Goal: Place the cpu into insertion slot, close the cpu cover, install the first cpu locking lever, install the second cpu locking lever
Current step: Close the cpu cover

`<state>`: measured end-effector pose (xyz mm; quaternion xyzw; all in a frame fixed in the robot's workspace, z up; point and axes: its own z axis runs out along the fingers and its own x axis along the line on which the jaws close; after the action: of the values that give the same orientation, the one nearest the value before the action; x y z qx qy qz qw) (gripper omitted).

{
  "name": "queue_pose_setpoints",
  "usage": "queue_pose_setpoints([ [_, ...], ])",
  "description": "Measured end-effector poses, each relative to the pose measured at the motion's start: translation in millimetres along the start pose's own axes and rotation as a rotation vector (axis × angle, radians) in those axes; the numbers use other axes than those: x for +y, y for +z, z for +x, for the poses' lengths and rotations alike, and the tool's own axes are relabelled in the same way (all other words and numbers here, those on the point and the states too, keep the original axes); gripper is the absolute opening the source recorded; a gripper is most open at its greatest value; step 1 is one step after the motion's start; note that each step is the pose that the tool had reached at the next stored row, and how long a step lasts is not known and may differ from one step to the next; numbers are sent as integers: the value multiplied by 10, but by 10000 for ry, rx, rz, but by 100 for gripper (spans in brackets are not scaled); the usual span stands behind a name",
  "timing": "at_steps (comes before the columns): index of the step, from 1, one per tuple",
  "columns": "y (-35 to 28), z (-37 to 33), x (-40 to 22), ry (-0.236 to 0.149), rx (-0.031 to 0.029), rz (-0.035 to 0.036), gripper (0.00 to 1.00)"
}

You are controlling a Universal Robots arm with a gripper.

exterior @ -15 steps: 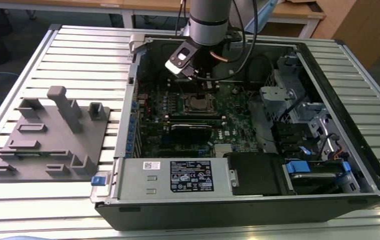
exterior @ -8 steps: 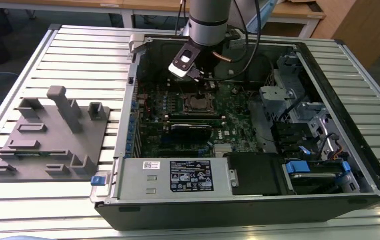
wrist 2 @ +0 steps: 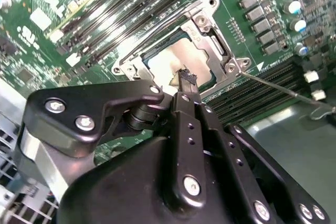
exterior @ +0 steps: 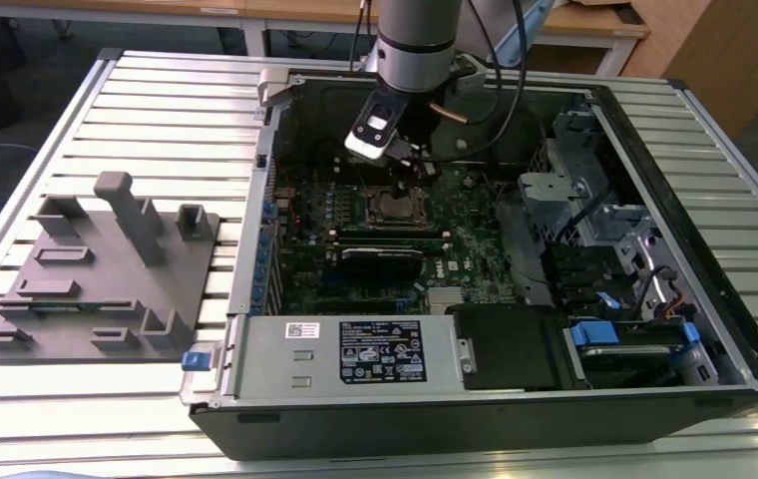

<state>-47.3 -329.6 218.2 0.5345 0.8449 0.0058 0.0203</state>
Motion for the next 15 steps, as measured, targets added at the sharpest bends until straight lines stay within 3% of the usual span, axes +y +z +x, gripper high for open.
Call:
queue_pose_setpoints([
  [15, 6, 0, 0, -2374, 76, -68, 11],
])
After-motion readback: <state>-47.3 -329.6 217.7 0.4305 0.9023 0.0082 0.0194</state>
